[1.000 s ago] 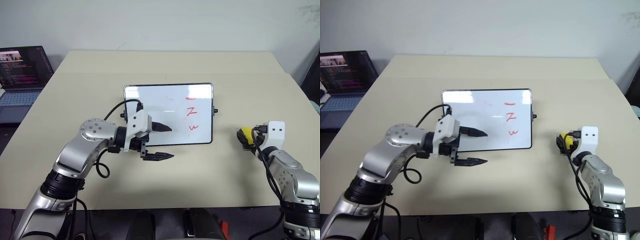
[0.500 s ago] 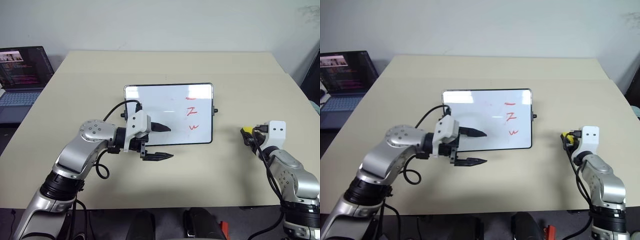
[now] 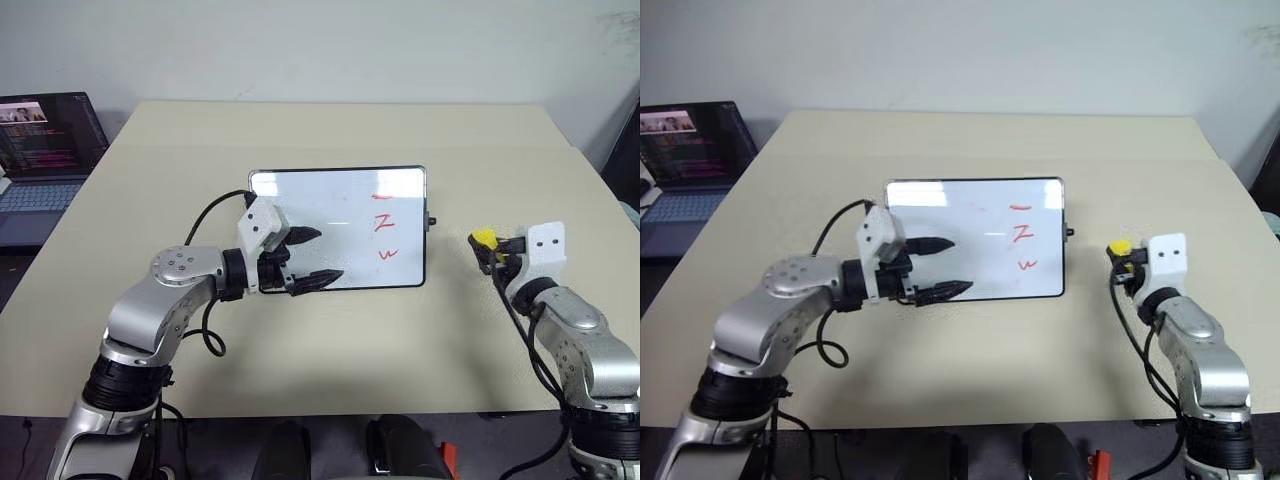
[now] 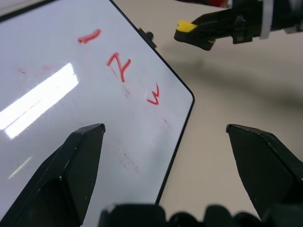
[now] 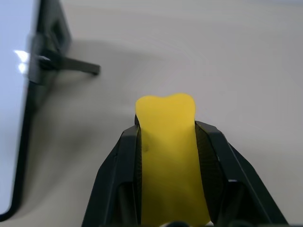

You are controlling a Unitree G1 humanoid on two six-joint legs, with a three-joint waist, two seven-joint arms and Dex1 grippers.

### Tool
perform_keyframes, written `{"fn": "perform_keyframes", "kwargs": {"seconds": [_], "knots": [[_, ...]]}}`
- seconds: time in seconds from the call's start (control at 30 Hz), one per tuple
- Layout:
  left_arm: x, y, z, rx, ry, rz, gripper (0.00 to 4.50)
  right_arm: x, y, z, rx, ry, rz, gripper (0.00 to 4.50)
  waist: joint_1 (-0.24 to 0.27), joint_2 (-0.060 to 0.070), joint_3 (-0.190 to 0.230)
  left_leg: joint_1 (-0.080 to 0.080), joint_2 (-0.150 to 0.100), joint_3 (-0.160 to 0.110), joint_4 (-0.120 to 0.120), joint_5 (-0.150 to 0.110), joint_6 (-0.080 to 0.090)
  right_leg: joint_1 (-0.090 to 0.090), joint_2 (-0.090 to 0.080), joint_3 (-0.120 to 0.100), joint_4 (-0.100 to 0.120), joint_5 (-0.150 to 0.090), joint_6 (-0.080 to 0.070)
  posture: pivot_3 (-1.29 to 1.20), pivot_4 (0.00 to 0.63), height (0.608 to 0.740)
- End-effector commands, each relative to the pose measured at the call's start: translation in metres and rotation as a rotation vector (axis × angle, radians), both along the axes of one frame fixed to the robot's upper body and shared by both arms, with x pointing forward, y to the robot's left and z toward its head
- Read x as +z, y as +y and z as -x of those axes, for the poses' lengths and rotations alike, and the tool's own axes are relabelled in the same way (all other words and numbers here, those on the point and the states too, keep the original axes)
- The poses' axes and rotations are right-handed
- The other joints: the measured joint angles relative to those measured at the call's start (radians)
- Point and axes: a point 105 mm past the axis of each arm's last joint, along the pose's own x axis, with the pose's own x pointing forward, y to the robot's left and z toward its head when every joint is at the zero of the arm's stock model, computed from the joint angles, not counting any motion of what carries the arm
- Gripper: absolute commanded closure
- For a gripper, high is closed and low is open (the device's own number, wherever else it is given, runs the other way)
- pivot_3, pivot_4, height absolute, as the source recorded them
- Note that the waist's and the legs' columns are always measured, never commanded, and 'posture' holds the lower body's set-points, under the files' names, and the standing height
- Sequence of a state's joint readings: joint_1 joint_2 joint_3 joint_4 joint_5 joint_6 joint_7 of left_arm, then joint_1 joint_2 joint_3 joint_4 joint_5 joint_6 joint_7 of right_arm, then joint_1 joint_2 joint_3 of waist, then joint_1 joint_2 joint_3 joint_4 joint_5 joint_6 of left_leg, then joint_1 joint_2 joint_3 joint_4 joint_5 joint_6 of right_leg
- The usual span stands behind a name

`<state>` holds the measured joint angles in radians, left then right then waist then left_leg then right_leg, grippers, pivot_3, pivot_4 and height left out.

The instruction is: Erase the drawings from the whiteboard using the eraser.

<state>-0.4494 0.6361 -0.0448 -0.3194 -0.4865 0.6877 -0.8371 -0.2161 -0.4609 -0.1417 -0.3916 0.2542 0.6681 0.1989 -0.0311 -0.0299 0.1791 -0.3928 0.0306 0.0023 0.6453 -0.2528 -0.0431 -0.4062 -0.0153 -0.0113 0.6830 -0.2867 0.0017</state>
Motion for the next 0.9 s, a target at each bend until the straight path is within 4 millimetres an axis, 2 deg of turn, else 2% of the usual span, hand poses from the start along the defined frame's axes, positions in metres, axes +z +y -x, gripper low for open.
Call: {"fn": "perform_keyframes", "kwargs": {"seconds": [0.03,0.07,0.2,0.37,0.57,0.9], "knots": [[0.022,-0.002,0.000,0.003,-0.072,0.013,0.00,0.048,0.038,-0.004,0.111,-0.189,0.082,3.25,-0.001,0.000,0.000,0.000,0.000,0.000,0.000,0.000,0.000,0.000,0.000,0.000,0.000,0.001,0.000,0.00,0.150,0.740],[0.022,-0.002,0.000,0.005,-0.072,0.010,0.00,0.052,0.045,-0.006,0.131,-0.207,0.096,3.25,-0.001,0.000,0.000,0.000,-0.001,0.000,0.000,0.000,0.000,0.000,0.001,0.000,0.000,0.001,0.000,0.00,0.150,0.740],[0.021,-0.005,-0.003,-0.004,-0.073,-0.016,0.00,0.073,0.100,-0.017,0.282,-0.288,0.200,3.25,-0.001,0.000,0.000,0.001,-0.001,0.000,0.000,0.000,0.000,0.000,0.001,0.000,0.000,0.001,0.000,0.00,0.150,0.740],[0.020,-0.006,-0.004,-0.015,-0.076,-0.035,0.00,0.081,0.136,-0.023,0.388,-0.313,0.273,3.25,0.006,0.000,0.000,-0.001,0.000,-0.001,0.000,0.000,0.000,0.000,0.000,-0.001,-0.001,0.001,0.000,0.00,0.150,0.740],[0.016,-0.010,-0.005,-0.038,-0.067,-0.048,0.00,0.072,0.143,-0.034,0.402,-0.285,0.348,3.25,0.008,0.000,0.000,-0.003,-0.001,-0.001,0.002,0.000,0.001,0.000,-0.005,-0.001,-0.002,0.002,0.001,0.00,0.150,0.740],[0.010,-0.013,-0.009,-0.072,-0.073,-0.083,0.00,0.051,0.123,-0.045,0.358,-0.212,0.472,3.25,0.004,0.000,0.000,-0.003,0.000,-0.001,0.002,0.000,0.001,0.000,-0.004,-0.001,-0.001,0.002,0.001,0.00,0.150,0.740]]}}
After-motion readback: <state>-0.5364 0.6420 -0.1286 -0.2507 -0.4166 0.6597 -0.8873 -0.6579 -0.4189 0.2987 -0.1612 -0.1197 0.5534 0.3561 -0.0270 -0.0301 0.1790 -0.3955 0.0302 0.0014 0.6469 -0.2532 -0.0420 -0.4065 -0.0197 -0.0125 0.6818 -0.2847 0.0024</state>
